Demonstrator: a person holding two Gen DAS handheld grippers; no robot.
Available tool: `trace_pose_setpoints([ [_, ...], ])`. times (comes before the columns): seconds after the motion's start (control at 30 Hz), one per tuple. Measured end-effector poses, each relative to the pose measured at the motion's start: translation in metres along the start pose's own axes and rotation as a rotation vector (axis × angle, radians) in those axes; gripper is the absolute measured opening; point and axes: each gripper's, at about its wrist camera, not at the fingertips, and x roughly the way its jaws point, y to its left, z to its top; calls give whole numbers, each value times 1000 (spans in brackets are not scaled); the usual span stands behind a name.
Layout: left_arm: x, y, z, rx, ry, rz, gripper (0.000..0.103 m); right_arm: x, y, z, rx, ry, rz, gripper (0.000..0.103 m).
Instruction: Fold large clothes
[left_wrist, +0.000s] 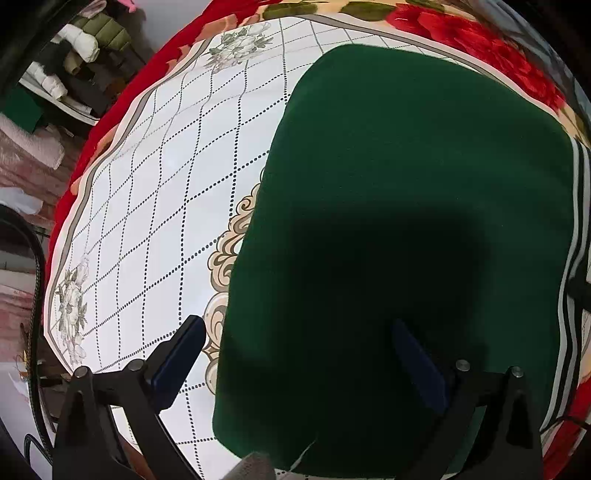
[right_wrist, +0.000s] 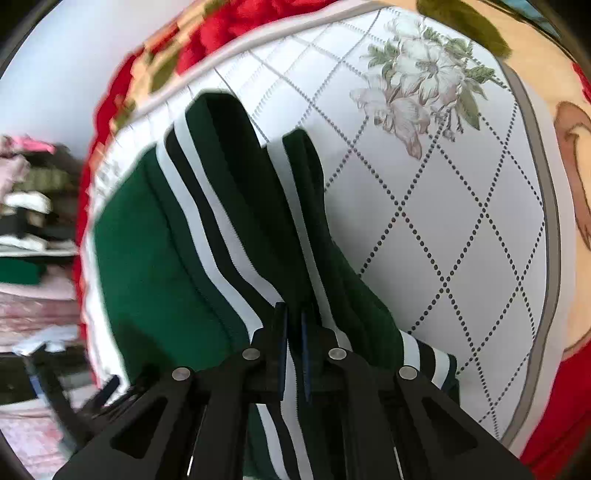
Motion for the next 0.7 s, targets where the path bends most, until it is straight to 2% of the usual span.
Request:
trace_pose_setpoints([
  [0.07,-6,4,1,-6,-3,-5,103,-8,14,4,-50,6,-22,9],
  [0.13,-13,11,4,-23,-11,-19,103,-26,26,5,-67,-36,13,14],
  [0.27,-25,24,19,-53,-42,-19,103,-57,32,23,-74,-130,93,48],
  [0.3,-26,26,24,-59,-50,-17,103,-56,36,30,-75,-135,118,51],
  [0.37,-25,28,38,-67,-62,-2,103,-43,41,50,-72,-91,147,55],
  [0.47,-21,32,58,-79,-82,9,103,5,50,77,-38,41,196,55],
  [0.5,-20,32,65,-78,-93,17,103,20,51,82,-26,76,222,44],
  [0.57,-16,33,73,-70,-99,28,103,31,53,89,-27,99,301,3],
  [0.63,-10,34,80,-63,-101,30,103,25,57,89,-23,76,314,3],
  [0.7,-4,33,82,-52,-95,39,103,13,55,90,8,7,297,2],
])
